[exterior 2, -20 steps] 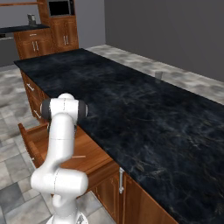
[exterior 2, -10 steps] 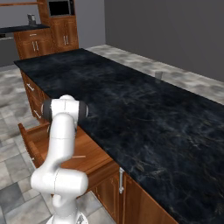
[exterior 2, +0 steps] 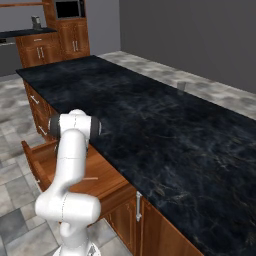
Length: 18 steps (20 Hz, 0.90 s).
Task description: Take a straw from the drawer in front and place it inside the glass cup on the dining counter.
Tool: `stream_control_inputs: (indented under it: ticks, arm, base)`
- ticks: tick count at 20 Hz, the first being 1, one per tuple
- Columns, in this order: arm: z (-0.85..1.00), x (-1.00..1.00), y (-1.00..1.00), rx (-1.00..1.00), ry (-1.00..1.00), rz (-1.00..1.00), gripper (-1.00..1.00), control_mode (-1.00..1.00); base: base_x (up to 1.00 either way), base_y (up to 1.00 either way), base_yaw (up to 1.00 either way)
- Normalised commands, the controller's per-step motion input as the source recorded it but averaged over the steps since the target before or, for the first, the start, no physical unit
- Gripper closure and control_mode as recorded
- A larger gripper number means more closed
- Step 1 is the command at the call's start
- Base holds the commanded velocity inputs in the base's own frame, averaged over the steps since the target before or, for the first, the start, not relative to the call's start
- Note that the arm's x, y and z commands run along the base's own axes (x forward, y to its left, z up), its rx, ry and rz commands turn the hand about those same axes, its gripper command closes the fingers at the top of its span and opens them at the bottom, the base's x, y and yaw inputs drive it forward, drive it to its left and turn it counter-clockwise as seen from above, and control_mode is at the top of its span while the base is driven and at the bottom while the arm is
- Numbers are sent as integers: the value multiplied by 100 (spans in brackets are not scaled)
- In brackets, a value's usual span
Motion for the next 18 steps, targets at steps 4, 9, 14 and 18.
stream_control_inputs:
  ticks: [4, 9, 14, 18]
  arm:
    - [-25, -15, 0, 0, 0, -3, -100, -100]
    - [-29, -73, 0, 0, -1, -3, -100, -100]
    - [-23, -79, 0, -2, -6, -7, -100, -100]
    - [-23, -56, 0, -3, -8, -9, -100, -100]
  base:
    - [0, 0, 0]
    - [0, 0, 0]
    - [0, 0, 0]
    - [0, 0, 0]
